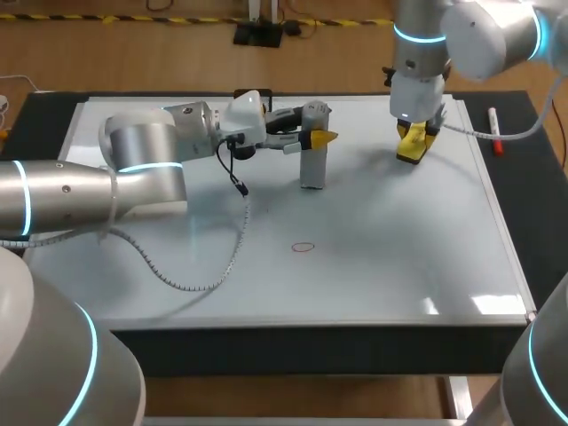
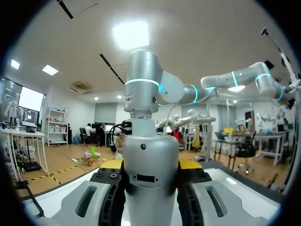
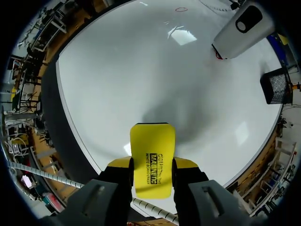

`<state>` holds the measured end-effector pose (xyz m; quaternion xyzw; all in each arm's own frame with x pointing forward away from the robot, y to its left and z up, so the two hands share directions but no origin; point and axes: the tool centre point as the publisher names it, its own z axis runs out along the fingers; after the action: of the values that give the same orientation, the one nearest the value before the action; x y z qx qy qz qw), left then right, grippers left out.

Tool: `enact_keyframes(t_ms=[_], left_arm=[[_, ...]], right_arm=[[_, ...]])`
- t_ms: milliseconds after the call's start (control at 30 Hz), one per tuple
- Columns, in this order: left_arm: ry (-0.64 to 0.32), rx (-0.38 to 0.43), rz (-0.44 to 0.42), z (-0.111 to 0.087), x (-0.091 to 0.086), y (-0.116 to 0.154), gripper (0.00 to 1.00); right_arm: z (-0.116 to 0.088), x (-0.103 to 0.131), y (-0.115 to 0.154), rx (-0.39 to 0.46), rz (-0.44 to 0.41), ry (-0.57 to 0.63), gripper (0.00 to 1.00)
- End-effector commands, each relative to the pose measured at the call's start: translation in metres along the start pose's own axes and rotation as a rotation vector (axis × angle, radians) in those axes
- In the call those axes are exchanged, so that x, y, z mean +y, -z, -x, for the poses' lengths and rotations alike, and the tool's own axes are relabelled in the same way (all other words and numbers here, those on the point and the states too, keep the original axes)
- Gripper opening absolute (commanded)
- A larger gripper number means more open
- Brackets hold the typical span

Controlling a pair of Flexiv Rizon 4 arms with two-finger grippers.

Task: Pick up the inspection probe, press it on each red-marked spot on the whiteboard one by one, put down the probe, pick up the eraser, and wipe off all the red marks.

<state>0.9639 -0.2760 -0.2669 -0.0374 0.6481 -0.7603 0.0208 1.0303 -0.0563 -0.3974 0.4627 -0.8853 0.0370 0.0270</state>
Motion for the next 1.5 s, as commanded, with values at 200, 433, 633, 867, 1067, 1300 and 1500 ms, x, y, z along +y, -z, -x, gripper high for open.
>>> enact_keyframes(t_ms=[200,433,633,867,1067,1300,1500], left_arm=[[0.01,0.007,0.012,0.0041,0.0028,-0.0016,0.0],[0.015,0.005,0.02,0.0038,0.0042,-0.0001,0.0],[0.02,0.005,0.029,0.0033,0.006,0.0012,0.0],[0.016,0.009,0.067,0.0034,0.0069,-0.0002,0.0],[0.02,0.013,0.072,0.0031,0.0075,-0.0016,0.0],[0.026,0.015,0.076,0.0031,0.0084,-0.0015,0.0],[0.027,0.017,0.079,0.0027,0.0086,-0.0015,0.0]], right_arm=[[0.0003,-0.001,0.0008,0.004,-0.001,0.001,0.0],[0.0003,-0.001,0.0008,0.004,-0.001,0.001,0.0],[0.0003,-0.001,0.0008,0.004,-0.001,0.001,0.0],[0.0003,-0.001,0.0008,0.004,-0.001,0.001,0.0],[0.0003,-0.001,0.0008,0.004,-0.001,0.001,0.0],[0.0003,-0.001,0.0008,0.004,-0.001,0.001,0.0],[0.0003,-0.001,0.0008,0.004,-0.001,0.001,0.0]])
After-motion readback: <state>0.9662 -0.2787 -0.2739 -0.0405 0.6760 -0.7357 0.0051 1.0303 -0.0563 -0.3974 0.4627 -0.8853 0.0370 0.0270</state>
